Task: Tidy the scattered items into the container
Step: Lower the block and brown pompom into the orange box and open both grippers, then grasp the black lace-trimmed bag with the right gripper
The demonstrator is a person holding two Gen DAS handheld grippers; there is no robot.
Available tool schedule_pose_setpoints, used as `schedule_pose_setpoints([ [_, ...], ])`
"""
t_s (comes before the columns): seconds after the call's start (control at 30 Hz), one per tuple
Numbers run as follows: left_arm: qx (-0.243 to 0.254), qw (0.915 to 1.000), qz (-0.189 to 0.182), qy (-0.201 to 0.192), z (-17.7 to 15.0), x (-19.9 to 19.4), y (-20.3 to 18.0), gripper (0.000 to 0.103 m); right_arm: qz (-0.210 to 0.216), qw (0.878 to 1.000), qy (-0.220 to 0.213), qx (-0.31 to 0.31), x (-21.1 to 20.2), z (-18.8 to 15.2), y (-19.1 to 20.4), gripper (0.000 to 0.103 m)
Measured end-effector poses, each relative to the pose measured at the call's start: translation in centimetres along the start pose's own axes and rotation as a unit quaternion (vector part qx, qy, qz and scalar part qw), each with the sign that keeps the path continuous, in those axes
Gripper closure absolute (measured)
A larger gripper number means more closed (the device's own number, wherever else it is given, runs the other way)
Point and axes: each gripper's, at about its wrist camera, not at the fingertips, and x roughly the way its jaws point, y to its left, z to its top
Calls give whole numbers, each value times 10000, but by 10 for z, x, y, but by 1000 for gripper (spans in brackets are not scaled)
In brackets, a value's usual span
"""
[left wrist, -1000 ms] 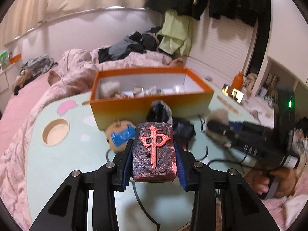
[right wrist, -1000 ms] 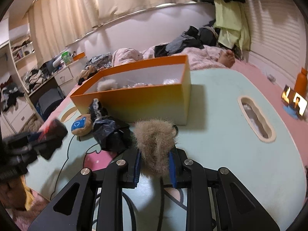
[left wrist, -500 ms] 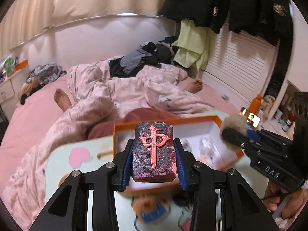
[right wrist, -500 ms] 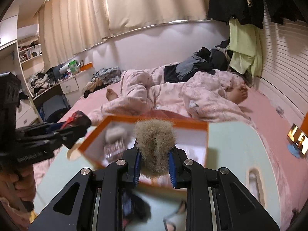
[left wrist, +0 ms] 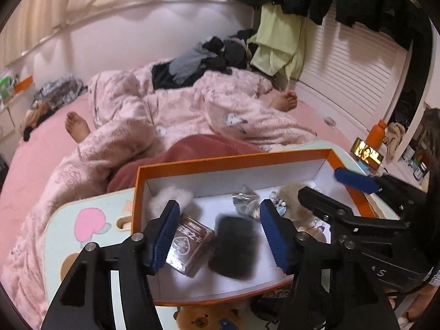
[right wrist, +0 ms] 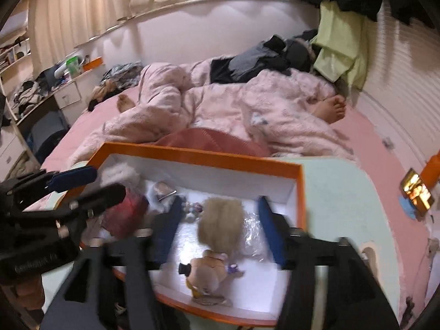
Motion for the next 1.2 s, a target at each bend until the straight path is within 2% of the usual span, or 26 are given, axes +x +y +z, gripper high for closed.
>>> schedule_pose_setpoints([
  [0.1, 42, 9999, -13, -116, -1, -11, -3, 34, -177, 9994, -235, -174, -13, 0, 2, 35],
  [0.3, 34, 9995, -75, -319, -8, -40, -7, 24, -210, 9983, -391, -374, -31, -4, 7, 35],
  [0.53, -138, 9993, -132, -325, -46, -75, -13, 11, -4, 9977, -509, -438, -63, -18, 14, 35],
  [0.63, -268, 9993, -111, -230, -74, -84, -12, 8, 173, 9985, -378, -358, -76, -35, 14, 34],
  [0.7, -389, 9992, -28, -115, -93, -84, -11, 8, 207, 9990, -215, -333, -79, -54, 15, 24],
  [0.97, -666, 9943, 443, 699, -143, -53, 2, 8, -50, 9967, 651, -482, -50, -115, 23, 24],
  [1.0, -656, 9933, 517, 802, -146, -47, 3, 7, -141, 9959, 704, -549, -47, -119, 25, 17],
  [1.07, -516, 9922, 784, 819, -150, -44, 2, 0, -184, 9961, 613, -608, -48, -123, 27, 12],
  [1.13, -481, 9937, 735, 692, -152, -46, 3, 0, -106, 9960, 646, -605, -46, -126, 25, 3],
  [1.2, -438, 9947, 695, 621, -152, -46, 4, 0, -73, 9962, 609, -613, -44, -128, 21, 0],
])
